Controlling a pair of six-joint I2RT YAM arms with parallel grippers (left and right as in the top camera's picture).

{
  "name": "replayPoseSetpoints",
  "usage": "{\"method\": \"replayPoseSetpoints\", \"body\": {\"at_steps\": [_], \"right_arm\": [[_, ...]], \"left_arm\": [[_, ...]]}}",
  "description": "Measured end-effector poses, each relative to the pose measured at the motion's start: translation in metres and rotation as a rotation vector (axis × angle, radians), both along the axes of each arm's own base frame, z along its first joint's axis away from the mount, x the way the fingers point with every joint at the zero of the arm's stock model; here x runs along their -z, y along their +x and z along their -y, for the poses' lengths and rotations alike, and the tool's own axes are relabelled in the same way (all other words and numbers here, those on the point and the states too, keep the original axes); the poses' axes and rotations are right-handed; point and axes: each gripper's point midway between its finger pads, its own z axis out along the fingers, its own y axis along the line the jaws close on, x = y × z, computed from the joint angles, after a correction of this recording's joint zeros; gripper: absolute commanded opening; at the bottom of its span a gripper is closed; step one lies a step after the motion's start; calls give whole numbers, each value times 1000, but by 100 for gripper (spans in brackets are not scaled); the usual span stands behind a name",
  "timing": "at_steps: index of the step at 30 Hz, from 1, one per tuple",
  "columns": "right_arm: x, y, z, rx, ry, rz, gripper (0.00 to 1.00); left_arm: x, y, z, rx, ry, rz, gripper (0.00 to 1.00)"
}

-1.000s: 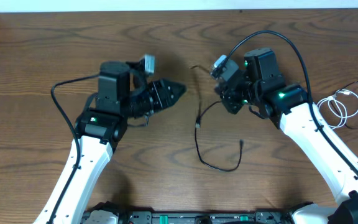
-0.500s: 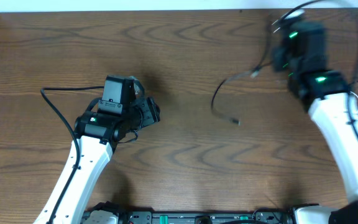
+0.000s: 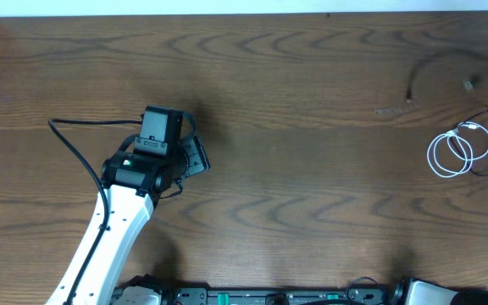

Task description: Untangle cables

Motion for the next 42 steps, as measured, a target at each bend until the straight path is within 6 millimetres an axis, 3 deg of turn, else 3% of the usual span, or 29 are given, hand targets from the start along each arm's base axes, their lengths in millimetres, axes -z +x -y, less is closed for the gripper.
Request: {"method": "replayPoseSetpoints", "body": {"at_steps": [3, 12, 21, 23, 25, 26, 35, 42], "right_arm": [[17, -13, 24, 68, 61, -30, 1], [72, -10, 38, 97, 162, -156, 1], [82, -1, 49, 109, 173, -146, 1], [84, -1, 52, 115, 176, -144, 15], [85, 1, 54, 115, 182, -137, 52], [86, 3, 53, 107, 184, -135, 60], [98, 15, 34, -7, 270, -139, 69], [109, 19, 3, -143, 391, -160, 72]], "left_arm": [[0, 0, -1, 1, 9, 2, 65], [0, 0, -2, 8, 16, 4, 65], [0, 0, -2, 8, 16, 4, 65], [0, 0, -2, 9, 16, 4, 65], [0, 0, -2, 9, 16, 4, 65], [0, 0, -2, 8, 16, 4, 65], [0, 0, -2, 8, 16, 4, 65], [-1, 2, -1, 8, 14, 12, 65]]}}
